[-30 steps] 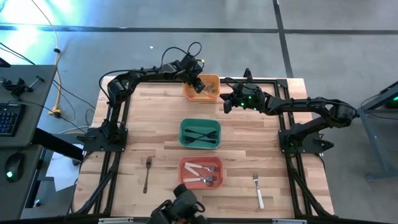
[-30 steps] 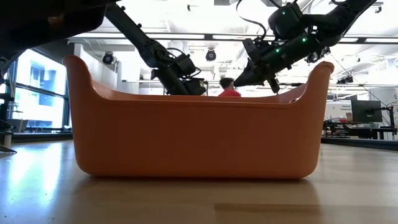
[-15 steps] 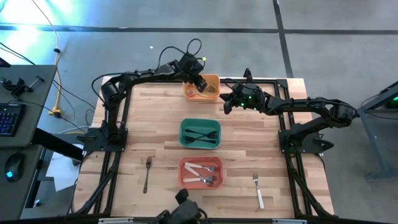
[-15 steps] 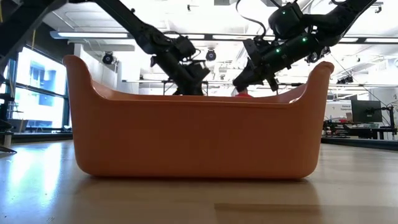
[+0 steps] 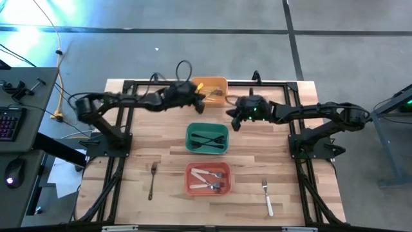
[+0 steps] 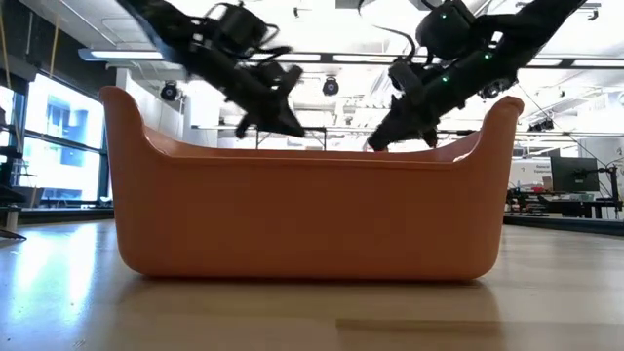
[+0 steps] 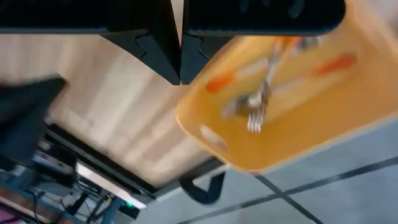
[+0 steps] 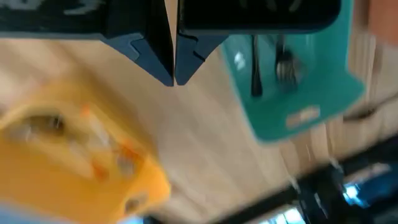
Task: Sort silverware by color (type)
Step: Put the white fork into the orange bin
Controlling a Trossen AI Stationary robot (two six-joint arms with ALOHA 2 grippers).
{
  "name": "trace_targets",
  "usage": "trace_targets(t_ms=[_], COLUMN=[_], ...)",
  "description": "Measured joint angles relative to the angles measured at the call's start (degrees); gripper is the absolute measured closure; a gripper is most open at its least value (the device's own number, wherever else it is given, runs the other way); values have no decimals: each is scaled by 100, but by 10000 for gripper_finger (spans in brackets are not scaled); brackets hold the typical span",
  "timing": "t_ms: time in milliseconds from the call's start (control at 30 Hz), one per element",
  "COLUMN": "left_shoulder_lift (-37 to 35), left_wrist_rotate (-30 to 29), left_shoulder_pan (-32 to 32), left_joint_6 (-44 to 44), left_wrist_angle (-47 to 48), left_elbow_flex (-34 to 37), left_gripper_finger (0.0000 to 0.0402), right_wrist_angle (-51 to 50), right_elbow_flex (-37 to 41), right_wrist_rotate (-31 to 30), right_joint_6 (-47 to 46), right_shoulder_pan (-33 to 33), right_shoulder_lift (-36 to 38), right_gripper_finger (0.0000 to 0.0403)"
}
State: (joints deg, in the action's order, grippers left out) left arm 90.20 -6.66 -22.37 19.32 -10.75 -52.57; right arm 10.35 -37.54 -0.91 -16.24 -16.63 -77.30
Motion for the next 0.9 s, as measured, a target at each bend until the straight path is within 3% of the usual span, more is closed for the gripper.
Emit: trace_targets(t_ms=[133,367,467,667,900], left_shoulder_lift=[-686,-1620,-1854,-2219,-2592], left_wrist_rotate=[-108,-165,-185,10,-53], left_shoulder_pan=[341,897,1088,1325,1541], left_joint_6=[158,579,619,670,525], left_wrist_angle=[-191,-1795,-2280,-2347,-2600], left_elbow_flex=[1042,2876,3413,3990,4257], left_gripper_finger=[401,401,401,401,401], right_wrist_angle=[-1074,-3253,-4100,-5501,-6079], right_elbow_flex=[-116,-787,-1065,-1479,-1515], right_wrist_rotate=[-481,-1134,-1036,-943,-176], right_joint_6=[-633,-2368,-3476,-5998,-8577], right_shoulder_pan=[574,1857,2394,3664,5075], right_shoulder_lift=[0,0,0,0,-59], right_gripper_finger=[403,403,403,394,331])
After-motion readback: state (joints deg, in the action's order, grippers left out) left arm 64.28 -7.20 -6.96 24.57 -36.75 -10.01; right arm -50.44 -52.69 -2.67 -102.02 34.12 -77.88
